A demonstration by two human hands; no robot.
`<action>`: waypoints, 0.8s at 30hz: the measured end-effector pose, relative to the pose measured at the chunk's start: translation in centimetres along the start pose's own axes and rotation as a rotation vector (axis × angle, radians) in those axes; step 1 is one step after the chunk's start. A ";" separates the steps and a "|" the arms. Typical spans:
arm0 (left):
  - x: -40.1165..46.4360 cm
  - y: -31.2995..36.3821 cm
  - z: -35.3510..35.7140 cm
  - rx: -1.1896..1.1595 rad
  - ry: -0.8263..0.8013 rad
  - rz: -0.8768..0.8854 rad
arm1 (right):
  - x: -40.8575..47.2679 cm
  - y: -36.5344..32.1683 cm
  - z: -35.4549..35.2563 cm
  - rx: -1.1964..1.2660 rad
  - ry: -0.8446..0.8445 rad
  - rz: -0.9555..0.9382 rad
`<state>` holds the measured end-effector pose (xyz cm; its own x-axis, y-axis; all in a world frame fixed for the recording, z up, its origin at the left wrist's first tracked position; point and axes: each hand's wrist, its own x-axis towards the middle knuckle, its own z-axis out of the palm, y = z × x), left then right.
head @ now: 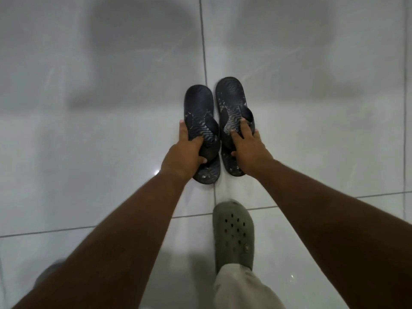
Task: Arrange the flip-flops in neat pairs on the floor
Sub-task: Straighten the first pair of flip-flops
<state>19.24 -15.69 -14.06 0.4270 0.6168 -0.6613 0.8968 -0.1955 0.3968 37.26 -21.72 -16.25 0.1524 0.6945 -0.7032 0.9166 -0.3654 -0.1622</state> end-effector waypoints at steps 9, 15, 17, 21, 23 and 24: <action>4.6 11.3 5.1 0.379 0.135 0.225 | -1.1 12.7 -2.6 -0.021 0.016 0.076; 4.9 10.6 5.6 0.419 0.053 0.258 | -0.5 12.1 -1.8 0.036 0.003 0.094; 4.9 10.5 5.7 0.397 0.041 0.259 | -0.4 11.9 -1.7 0.028 -0.012 0.100; 5.4 9.9 5.2 0.406 0.022 0.299 | -0.7 11.6 -2.4 0.013 -0.013 0.078; 5.2 9.6 4.5 0.450 0.029 0.352 | -1.2 11.4 -2.9 0.003 -0.023 0.052; 5.0 9.3 3.9 0.490 0.048 0.375 | -1.6 11.3 -3.1 0.009 -0.029 0.051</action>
<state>30.14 -17.42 -16.11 0.7278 0.4697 -0.4997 0.6404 -0.7261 0.2502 48.54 -25.02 -14.82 0.1879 0.6563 -0.7307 0.9046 -0.4054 -0.1315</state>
